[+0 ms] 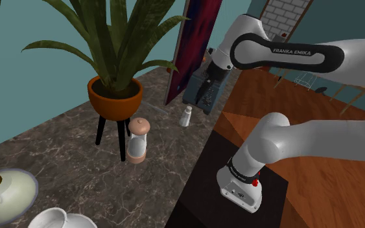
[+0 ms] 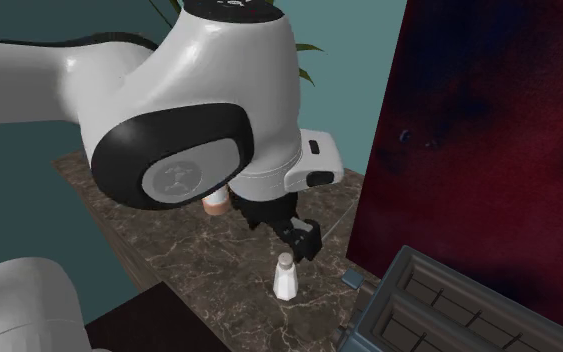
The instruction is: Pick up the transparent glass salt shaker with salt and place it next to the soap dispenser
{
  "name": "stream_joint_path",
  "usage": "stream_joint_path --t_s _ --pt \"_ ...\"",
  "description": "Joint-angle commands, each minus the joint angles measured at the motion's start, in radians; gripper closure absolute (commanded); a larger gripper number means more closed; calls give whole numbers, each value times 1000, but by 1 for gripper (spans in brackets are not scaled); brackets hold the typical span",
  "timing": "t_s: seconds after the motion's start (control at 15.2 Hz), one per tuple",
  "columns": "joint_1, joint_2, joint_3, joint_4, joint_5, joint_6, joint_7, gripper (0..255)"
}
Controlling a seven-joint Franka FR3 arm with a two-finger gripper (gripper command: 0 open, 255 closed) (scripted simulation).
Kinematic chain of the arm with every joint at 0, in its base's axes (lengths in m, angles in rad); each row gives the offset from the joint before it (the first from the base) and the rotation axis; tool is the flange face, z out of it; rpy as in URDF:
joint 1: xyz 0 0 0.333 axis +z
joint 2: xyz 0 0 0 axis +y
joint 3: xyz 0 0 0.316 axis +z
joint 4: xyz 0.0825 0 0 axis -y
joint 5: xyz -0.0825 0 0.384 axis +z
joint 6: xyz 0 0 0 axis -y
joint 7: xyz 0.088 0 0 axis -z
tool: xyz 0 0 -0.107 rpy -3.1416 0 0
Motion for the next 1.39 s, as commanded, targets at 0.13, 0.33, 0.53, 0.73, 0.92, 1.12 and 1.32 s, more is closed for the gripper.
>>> stream_joint_path --t_s 0.13,0.33,0.53,0.73,0.92,1.12,1.32 --pt "13 54 -77 -114 12 187 -83 0" --pt "31 112 -131 -171 26 310 -143 0" --pt "45 157 -137 -190 33 375 -148 0" --pt "63 207 -145 -205 43 441 -154 0" --pt "74 236 -150 -212 50 477 -158 0" --pt "74 236 -150 -212 50 477 -158 0" --pt "74 235 -150 -212 50 477 -158 0"
